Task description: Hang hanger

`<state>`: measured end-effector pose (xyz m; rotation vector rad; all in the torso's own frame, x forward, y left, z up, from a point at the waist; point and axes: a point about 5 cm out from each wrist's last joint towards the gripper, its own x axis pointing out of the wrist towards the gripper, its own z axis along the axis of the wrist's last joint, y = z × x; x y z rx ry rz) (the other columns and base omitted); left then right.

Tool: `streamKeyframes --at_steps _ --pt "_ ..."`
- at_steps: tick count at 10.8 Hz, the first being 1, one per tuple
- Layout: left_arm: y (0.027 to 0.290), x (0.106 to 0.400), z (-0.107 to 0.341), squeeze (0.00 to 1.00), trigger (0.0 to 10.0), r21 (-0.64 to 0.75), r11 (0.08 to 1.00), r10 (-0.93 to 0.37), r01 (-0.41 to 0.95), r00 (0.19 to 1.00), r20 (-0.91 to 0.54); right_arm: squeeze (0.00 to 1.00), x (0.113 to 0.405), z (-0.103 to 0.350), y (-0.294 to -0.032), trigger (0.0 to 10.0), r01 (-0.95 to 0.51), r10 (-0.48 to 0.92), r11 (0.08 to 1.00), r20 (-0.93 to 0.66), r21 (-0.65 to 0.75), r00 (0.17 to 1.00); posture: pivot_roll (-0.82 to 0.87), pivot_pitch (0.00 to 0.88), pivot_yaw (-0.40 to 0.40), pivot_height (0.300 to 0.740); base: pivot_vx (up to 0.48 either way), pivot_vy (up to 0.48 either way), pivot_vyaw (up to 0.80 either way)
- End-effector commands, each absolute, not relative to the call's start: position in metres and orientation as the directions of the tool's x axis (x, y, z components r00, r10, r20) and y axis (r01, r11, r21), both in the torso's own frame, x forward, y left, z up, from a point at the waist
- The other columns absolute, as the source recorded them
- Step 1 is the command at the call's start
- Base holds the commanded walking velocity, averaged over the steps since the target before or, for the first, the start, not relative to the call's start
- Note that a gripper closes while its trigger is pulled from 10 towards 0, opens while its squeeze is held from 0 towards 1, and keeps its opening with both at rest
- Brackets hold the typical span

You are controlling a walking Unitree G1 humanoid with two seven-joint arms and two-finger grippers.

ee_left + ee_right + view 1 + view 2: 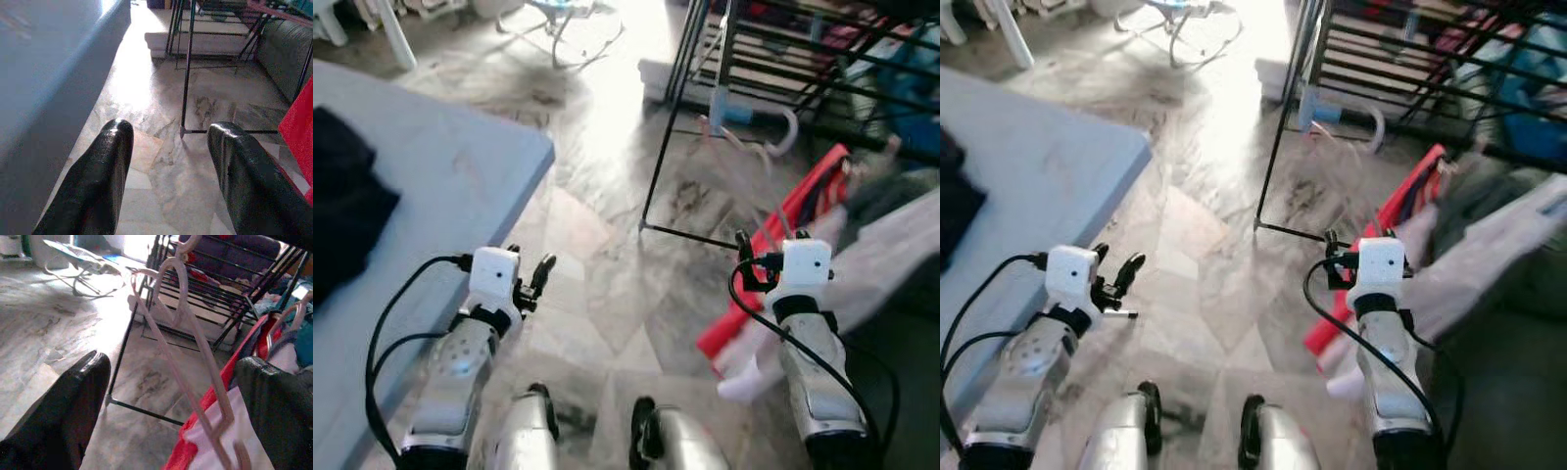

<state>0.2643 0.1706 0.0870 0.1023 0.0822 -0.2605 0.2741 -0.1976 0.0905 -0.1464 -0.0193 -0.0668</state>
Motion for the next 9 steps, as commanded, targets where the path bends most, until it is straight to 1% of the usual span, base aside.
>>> streamKeyframes --at_steps 1,9 --pt "0.1698 0.261 0.0833 0.0 10.0 0.079 0.963 -0.248 0.257 0.963 -0.107 1.0 0.2753 0.0947 -0.1986 10.0 0.068 -0.063 0.986 0.039 -0.153 0.997 0.07 0.143 -0.073 0.74 -0.322 0.0 0.0" --pt "0.1685 0.2652 0.0833 0.0 10.0 0.081 0.966 -0.237 0.245 0.967 -0.098 1.0 0.2843 0.1028 -0.1967 10.0 0.066 -0.056 0.985 0.065 -0.161 0.996 0.07 0.135 -0.085 0.74 -0.32 0.0 0.0"
